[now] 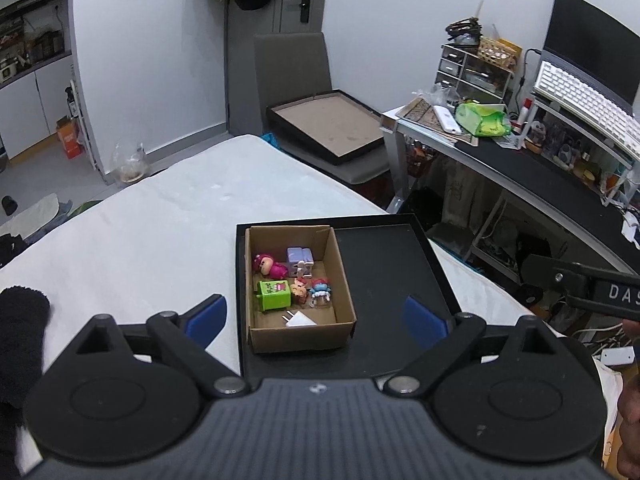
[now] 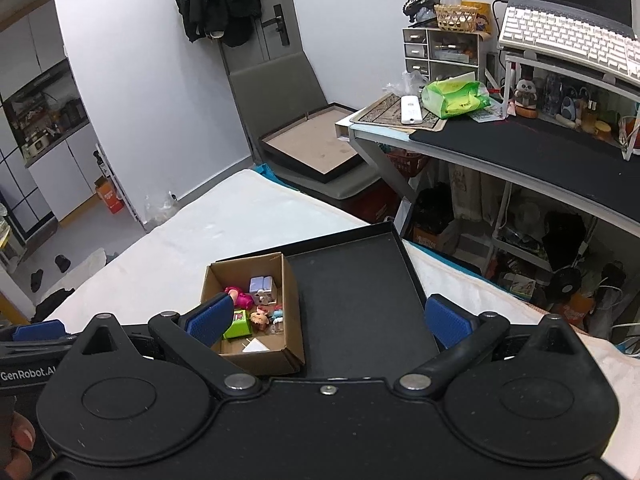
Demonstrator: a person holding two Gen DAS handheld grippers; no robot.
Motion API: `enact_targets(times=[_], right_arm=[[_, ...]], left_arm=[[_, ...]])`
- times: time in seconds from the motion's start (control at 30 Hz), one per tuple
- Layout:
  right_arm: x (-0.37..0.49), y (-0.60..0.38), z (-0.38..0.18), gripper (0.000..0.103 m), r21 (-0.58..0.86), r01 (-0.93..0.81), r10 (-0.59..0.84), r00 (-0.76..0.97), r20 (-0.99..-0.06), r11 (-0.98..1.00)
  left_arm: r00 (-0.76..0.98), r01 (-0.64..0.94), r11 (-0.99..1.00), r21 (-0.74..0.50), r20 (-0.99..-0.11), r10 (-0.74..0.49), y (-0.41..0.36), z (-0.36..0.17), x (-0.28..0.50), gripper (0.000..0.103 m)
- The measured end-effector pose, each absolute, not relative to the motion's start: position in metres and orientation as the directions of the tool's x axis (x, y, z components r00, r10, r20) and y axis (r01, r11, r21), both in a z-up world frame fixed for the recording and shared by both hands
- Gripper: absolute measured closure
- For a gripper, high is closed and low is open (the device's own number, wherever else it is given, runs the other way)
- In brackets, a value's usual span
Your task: Organize rigid objects
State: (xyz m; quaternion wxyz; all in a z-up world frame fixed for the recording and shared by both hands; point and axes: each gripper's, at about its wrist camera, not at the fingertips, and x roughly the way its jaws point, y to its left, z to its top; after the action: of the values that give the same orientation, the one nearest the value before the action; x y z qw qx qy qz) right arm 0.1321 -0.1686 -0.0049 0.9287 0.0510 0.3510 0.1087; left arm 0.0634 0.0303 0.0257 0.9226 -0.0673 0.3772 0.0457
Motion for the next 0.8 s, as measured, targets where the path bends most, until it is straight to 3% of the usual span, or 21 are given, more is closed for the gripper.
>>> enact_targets(times=[0.8], right_arm=[[0.122, -0.164, -0.004, 0.000, 0.168, -0.204, 0.264, 0.720, -0.642, 0.965]], left_arm=[[0.715, -0.146, 0.986, -0.075, -0.697, 0.053, 0.024, 0.023, 0.052, 0.008]])
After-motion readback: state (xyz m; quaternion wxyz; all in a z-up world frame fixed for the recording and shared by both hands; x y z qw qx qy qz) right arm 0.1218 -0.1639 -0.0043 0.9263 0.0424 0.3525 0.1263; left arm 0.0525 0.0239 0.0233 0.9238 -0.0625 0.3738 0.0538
